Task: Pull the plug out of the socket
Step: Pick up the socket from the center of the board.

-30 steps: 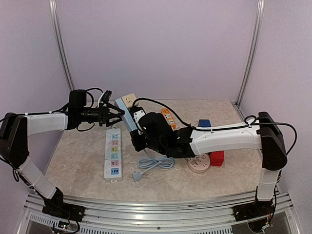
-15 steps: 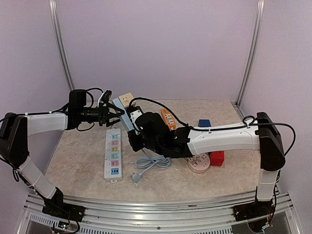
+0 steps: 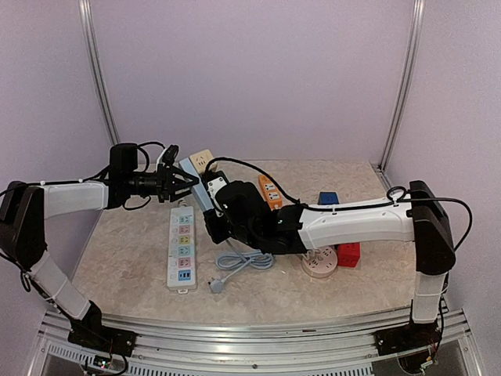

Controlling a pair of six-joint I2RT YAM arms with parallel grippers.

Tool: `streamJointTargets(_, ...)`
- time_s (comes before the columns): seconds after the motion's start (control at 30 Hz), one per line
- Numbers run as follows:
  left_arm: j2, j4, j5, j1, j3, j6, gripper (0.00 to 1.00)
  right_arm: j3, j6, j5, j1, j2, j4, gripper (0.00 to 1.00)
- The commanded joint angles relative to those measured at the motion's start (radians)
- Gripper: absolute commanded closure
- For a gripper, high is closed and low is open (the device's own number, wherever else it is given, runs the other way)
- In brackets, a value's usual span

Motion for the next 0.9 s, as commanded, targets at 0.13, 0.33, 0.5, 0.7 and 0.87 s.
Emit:
streamJointTargets(0.13, -0.023, 0.052, 0.001, 0.036, -0.023, 0.021, 0.94, -0.1, -0.029, 0.041, 0.026, -0.148, 0.138, 0.16)
streamJointTargets(0.33, -0.046, 0.029, 0.026, 0.039, -0.01, 0.061, 0.97, -0.183, -0.04, 0.059, 0.006, -0.25, 0.087, 0.05)
streamJointTargets(0.5, -0.07, -0.076, 0.039, 0.015, 0.036, 0.177, 0.97, -0.197, -0.072, -0.211, -0.104, -0.338, 0.011, 0.05)
streamJointTargets(0.7, -0.123, -0.251, 0.059, -0.051, 0.111, 0.382, 0.98, -0.211, -0.025, -0.69, -0.258, -0.422, 0.013, 0.03)
streamJointTargets(0.87, -0.164, -0.317, 0.14, -0.098, 0.143, 0.464, 0.99, -0.223, 0.049, -0.918, -0.312, -0.436, 0.106, 0.03)
